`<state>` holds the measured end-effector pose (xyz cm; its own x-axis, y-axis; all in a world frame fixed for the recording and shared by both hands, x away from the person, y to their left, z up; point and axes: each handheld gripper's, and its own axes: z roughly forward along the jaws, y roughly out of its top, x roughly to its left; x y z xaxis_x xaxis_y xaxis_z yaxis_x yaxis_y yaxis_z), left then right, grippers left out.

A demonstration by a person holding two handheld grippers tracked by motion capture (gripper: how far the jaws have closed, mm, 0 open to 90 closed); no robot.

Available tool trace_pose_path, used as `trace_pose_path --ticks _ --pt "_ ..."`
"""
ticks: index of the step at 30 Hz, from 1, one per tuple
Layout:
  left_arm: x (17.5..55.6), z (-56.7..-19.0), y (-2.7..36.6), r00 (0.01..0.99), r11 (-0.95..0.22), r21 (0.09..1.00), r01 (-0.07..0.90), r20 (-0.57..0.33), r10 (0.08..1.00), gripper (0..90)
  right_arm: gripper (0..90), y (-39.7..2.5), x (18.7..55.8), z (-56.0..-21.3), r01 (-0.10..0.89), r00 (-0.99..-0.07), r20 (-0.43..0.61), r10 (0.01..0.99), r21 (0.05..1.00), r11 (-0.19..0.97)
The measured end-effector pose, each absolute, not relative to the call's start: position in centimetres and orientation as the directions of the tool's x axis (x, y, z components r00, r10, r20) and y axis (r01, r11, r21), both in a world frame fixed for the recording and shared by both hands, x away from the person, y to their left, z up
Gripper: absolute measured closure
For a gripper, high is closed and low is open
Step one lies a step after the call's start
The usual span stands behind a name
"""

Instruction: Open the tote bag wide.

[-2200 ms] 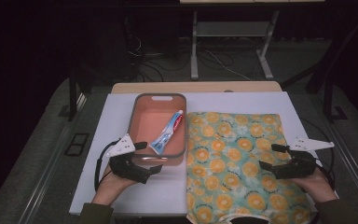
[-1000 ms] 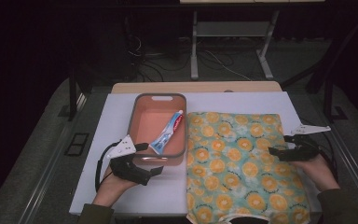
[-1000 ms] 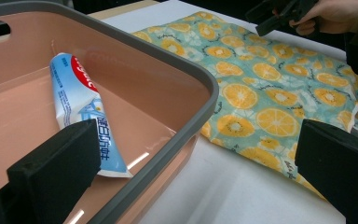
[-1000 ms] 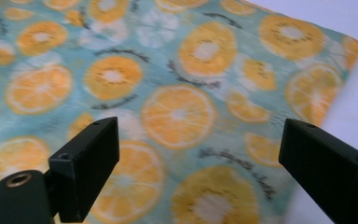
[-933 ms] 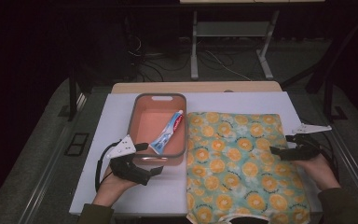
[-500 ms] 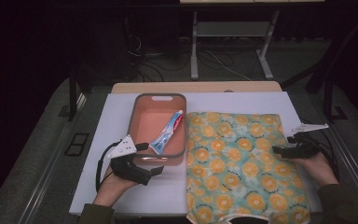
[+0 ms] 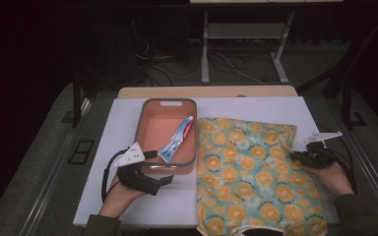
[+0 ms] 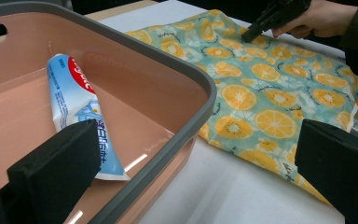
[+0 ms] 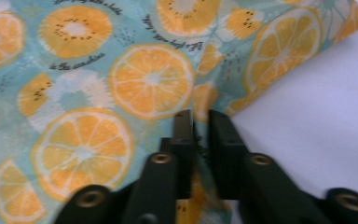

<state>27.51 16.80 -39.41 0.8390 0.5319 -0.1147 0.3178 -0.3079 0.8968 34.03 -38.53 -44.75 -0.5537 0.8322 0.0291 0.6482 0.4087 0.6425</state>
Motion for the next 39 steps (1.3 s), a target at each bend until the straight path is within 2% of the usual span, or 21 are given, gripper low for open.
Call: trace_pose_path --ticks 3,4,8,13,16,25,31,33,34,35,37,39 --pt "27.5 -39.4 16.8 0.839 -0.308 0.897 0.318 -0.115 0.531 0.0 89.5 -38.5 34.0 -44.7 0.646 -0.558 0.026 0.829 0.64 0.415" --pt "27.5 -39.4 16.8 0.84 -0.308 0.897 0.317 -0.115 0.531 0.0 89.5 -38.5 34.2 -44.6 0.662 -0.551 0.069 0.832 0.642 0.386" --pt "27.5 -39.4 16.8 0.841 -0.31 0.896 0.318 -0.116 0.528 0.0 89.6 -38.4 34.7 -43.9 0.651 -0.541 0.078 0.837 0.669 0.358" --pt "27.6 -39.4 16.8 0.84 -0.301 0.899 0.318 -0.121 0.528 0.0 89.7 -38.7 35.9 -43.0 0.647 -0.499 0.077 0.863 0.695 0.312" --pt "27.6 -39.4 16.8 0.841 -0.304 0.898 0.317 -0.118 0.528 0.0 89.7 -39.5 37.4 -42.5 0.649 -0.438 0.077 0.896 0.717 0.255" --pt "27.8 -39.4 16.8 0.841 -0.305 0.897 0.32 -0.121 0.528 0.0 89.7 -41.3 40.3 -42.7 0.68 -0.316 0.084 0.945 0.714 0.165" --pt "27.7 -39.4 16.7 0.843 -0.305 0.897 0.32 -0.122 0.525 0.0 87.6 -41.4 41.0 -43.4 0.69 -0.305 0.094 0.948 0.708 0.151" --pt "27.7 -39.4 16.7 0.843 -0.305 0.897 0.319 -0.122 0.524 0.0 68.2 -41.3 40.8 -43.4 0.684 -0.315 0.112 0.942 0.715 0.144" --pt "27.7 -39.4 16.7 0.843 -0.304 0.898 0.319 -0.122 0.524 0.0 53.7 -41.1 40.4 -42.9 0.675 -0.327 0.107 0.939 0.722 0.153" --pt "27.7 -39.4 16.7 0.843 -0.303 0.898 0.32 -0.123 0.524 0.0 53.7 -41.1 40.4 -42.9 0.675 -0.327 0.107 0.939 0.722 0.153" --pt "27.6 -39.4 16.7 0.843 -0.305 0.897 0.319 -0.122 0.524 0.0 43.1 -40.7 39.4 -41.9 0.651 -0.36 0.104 0.927 0.739 0.17" --pt "27.5 -39.4 16.6 0.843 -0.306 0.897 0.319 -0.12 0.525 0.0 39.5 -40.4 38.6 -41.2 0.638 -0.392 0.113 0.913 0.748 0.181"
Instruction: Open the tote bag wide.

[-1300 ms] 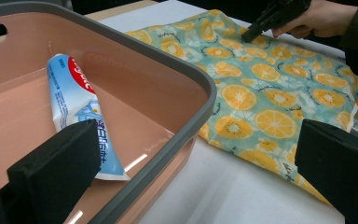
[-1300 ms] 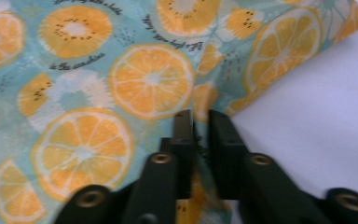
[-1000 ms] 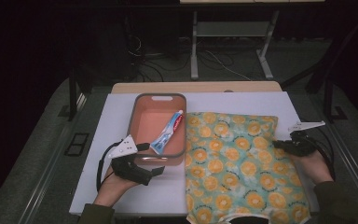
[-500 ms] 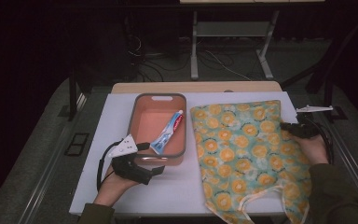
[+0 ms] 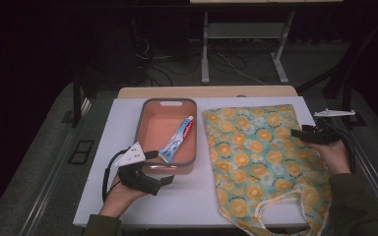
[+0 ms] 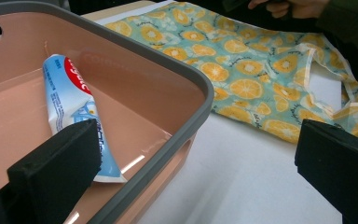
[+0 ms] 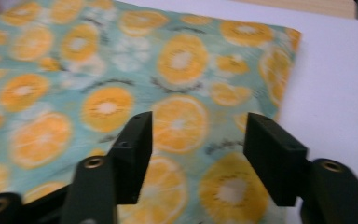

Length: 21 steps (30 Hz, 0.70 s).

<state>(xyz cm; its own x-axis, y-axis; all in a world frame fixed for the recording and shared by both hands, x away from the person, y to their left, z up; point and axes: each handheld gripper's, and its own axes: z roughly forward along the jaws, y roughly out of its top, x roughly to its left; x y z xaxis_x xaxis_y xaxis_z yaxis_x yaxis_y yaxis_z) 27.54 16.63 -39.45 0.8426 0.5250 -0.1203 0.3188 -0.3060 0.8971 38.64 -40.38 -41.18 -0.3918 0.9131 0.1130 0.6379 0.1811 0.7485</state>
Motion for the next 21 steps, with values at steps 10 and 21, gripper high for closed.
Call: trace_pose_path --ticks 10,21 --pt "27.3 -39.6 16.4 0.846 -0.316 0.895 0.316 -0.116 0.52 0.0 33.0 -37.8 34.0 -39.4 0.564 -0.538 0.126 0.833 0.788 0.245" --pt "27.2 -39.5 16.6 0.843 -0.31 0.897 0.316 -0.116 0.525 0.0 30.8 -33.7 29.6 -40.4 0.505 -0.695 0.105 0.711 0.775 0.379"
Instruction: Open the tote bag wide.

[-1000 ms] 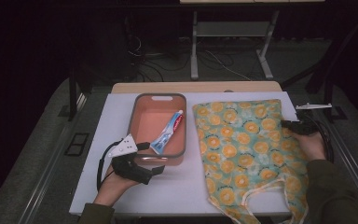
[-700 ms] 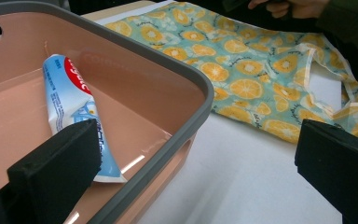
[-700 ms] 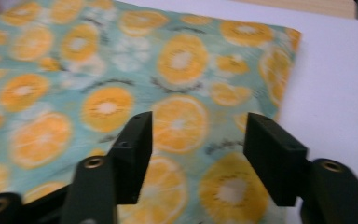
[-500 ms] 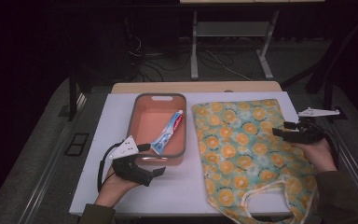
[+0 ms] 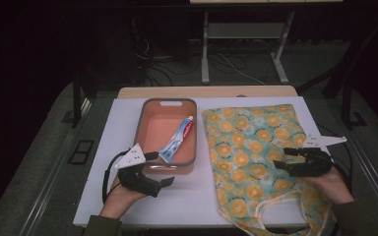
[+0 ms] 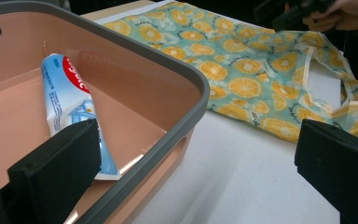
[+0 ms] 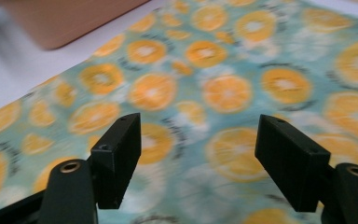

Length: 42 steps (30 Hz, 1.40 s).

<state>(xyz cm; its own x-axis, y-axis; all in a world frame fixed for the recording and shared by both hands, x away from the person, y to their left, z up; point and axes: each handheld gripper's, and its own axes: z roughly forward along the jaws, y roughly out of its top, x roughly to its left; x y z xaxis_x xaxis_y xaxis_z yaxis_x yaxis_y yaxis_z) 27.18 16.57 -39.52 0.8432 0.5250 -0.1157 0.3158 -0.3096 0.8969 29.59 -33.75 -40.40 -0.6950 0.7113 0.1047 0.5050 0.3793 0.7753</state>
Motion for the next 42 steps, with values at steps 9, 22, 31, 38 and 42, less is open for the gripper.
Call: trace_pose_path --ticks 9,22,31,38,42 --pt "27.1 -39.6 16.2 0.847 -0.318 0.893 0.317 -0.115 0.519 0.0 30.8 -29.7 27.0 -41.7 0.447 -0.801 0.09 0.592 0.748 0.491" --pt "27.1 -39.7 15.8 0.851 -0.327 0.89 0.317 -0.115 0.512 0.0 30.6 -25.7 25.7 -43.6 0.383 -0.893 0.12 0.433 0.708 0.594" --pt "27.2 -39.9 15.7 0.853 -0.33 0.889 0.319 -0.117 0.509 0.0 47.1 -24.0 24.6 -44.8 0.279 -0.935 0.02 0.353 0.655 0.703" --pt "27.2 -39.9 15.4 0.855 -0.333 0.887 0.32 -0.119 0.505 0.0 85.2 -24.0 24.5 -44.8 0.274 -0.937 0.021 0.348 0.661 0.698" --pt "27.2 -39.9 15.4 0.856 -0.335 0.887 0.319 -0.117 0.504 0.0 90.0 -24.0 24.6 -44.8 0.281 -0.937 0.032 0.348 0.661 0.695"
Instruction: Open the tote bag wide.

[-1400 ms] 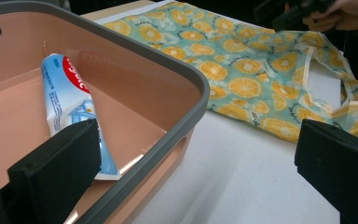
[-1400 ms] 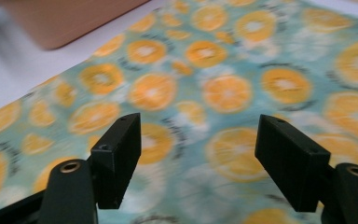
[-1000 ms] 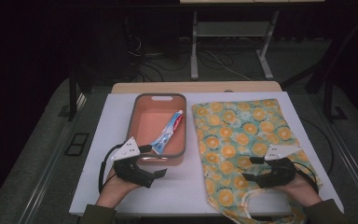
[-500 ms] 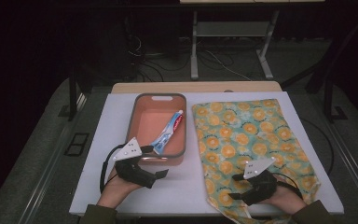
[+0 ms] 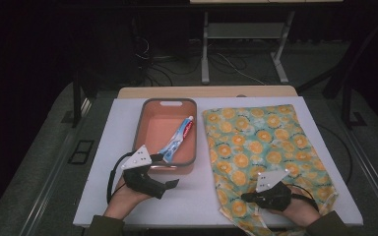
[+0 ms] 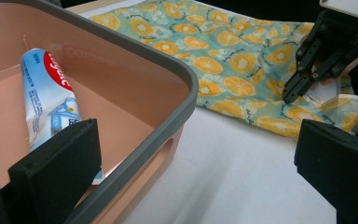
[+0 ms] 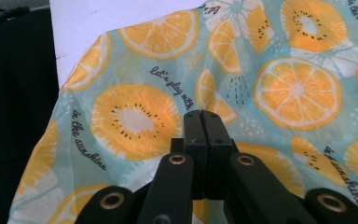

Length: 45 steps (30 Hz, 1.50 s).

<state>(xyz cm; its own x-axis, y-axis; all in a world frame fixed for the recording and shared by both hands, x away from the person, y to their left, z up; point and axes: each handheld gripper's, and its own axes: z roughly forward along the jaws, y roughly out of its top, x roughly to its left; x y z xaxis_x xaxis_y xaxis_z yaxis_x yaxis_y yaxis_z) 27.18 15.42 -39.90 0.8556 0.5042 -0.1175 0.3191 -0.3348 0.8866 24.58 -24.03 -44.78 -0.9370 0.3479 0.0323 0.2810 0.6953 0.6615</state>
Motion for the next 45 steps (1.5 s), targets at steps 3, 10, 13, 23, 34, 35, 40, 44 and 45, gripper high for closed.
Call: trace_pose_path --ticks 3,10,13,23,34,35,40,44,45 --pt "27.2 -39.9 15.5 0.856 -0.333 0.888 0.318 -0.118 0.504 0.0 90.0 -24.0 24.7 -44.6 0.306 -0.928 0.05 0.369 0.669 0.678" --pt "27.2 -39.9 15.5 0.855 -0.331 0.888 0.319 -0.119 0.505 0.0 90.0 -23.7 26.2 -43.8 0.334 -0.898 0.037 0.438 0.705 0.625" --pt "27.3 -39.9 15.4 0.854 -0.332 0.887 0.32 -0.118 0.506 0.0 90.0 -23.3 27.1 -43.8 0.345 -0.889 0.032 0.456 0.701 0.624" --pt "27.3 -39.9 15.4 0.855 -0.333 0.887 0.32 -0.118 0.505 0.0 90.0 -21.9 31.0 -43.2 0.405 -0.832 0.029 0.553 0.713 0.572" --pt "27.2 -39.9 15.6 0.854 -0.328 0.889 0.32 -0.122 0.505 0.0 74.0 -22.7 33.0 -42.9 0.441 -0.801 0.057 0.596 0.73 0.523" --pt "27.1 -39.8 15.5 0.855 -0.328 0.889 0.319 -0.12 0.504 0.0 64.5 -23.2 32.5 -42.2 0.439 -0.802 0.075 0.593 0.747 0.499" --pt "27.1 -39.8 15.5 0.856 -0.331 0.888 0.318 -0.119 0.503 0.0 51.5 -24.4 30.8 -40.9 0.439 -0.814 0.111 0.57 0.761 0.478" --pt "27.1 -39.8 15.5 0.856 -0.331 0.888 0.318 -0.119 0.504 0.0 43.2 -25.1 28.5 -40.1 0.429 -0.838 0.126 0.531 0.754 0.497" --pt "27.2 -39.8 15.5 0.856 -0.332 0.888 0.318 -0.119 0.503 0.0 41.3 -25.2 27.9 -40.1 0.429 -0.842 0.131 0.524 0.751 0.502"
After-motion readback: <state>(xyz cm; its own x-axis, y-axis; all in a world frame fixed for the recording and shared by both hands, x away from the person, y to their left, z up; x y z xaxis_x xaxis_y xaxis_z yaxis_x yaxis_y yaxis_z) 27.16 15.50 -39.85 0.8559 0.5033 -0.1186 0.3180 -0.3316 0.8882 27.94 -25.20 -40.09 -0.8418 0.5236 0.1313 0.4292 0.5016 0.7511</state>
